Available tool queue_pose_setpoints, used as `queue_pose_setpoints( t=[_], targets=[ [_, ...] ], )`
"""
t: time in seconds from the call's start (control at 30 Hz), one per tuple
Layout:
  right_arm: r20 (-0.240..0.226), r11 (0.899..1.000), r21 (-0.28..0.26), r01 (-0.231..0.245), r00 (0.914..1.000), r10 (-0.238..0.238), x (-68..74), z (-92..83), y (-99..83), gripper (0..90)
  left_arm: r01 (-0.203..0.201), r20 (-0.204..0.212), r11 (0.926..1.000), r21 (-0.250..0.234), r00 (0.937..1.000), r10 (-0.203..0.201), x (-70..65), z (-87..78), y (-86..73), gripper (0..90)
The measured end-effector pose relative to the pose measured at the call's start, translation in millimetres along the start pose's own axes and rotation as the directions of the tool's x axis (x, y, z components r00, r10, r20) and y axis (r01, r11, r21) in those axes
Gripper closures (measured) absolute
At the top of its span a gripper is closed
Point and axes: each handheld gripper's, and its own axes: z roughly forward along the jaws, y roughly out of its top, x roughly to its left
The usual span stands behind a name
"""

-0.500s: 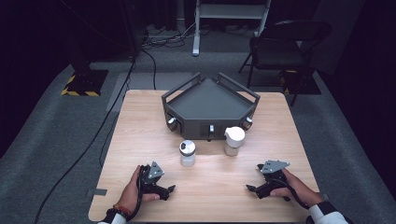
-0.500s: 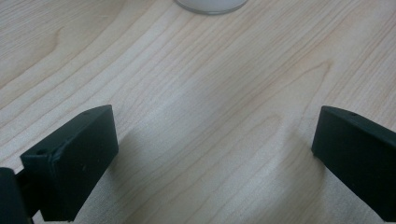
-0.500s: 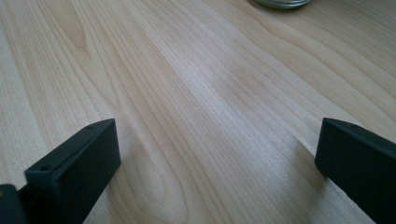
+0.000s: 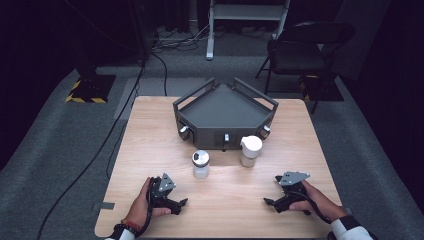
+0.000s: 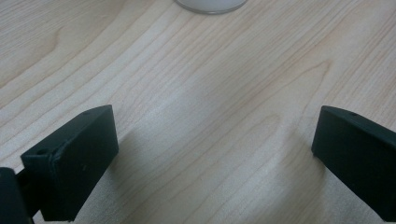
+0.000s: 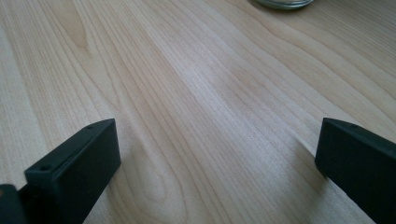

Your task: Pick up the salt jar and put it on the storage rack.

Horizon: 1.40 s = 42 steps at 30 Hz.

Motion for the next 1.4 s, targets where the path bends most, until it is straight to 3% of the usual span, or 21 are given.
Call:
queue_pose_setpoints(
  t=[0.7, 0.83, 1.27, 1.4],
  targets=[
    [0.001, 1.000, -0.001, -0.002, 1.0000, 0.002, 0.3, 0.0, -0.1, 0.0, -0.014, -0.002, 0.9999, -0.008, 0.9999, 0.014, -3.0, 2.6, 4.1, 2.2],
    [0.001, 1.000, 0.000, -0.002, 1.0000, 0.002, 0.3, 0.0, -0.1, 0.0, 0.008, 0.002, 0.9989, -0.047, 1.0000, -0.007, -0.9, -0.2, 2.5, 1.5],
    [0.000, 1.000, 0.000, 0.000, 1.0000, 0.000, 0.0, 0.0, 0.0, 0.0, -0.022, 0.006, 0.9911, -0.131, 0.9997, 0.023, -3.3, -5.6, 15.0, 1.3],
    [0.000, 1.000, 0.000, 0.000, 1.0000, 0.000, -0.1, 0.0, 0.0, 0.0, -0.012, 0.006, 0.9886, -0.150, 0.9999, 0.013, -0.8, -6.4, 17.7, 1.3]
  ],
)
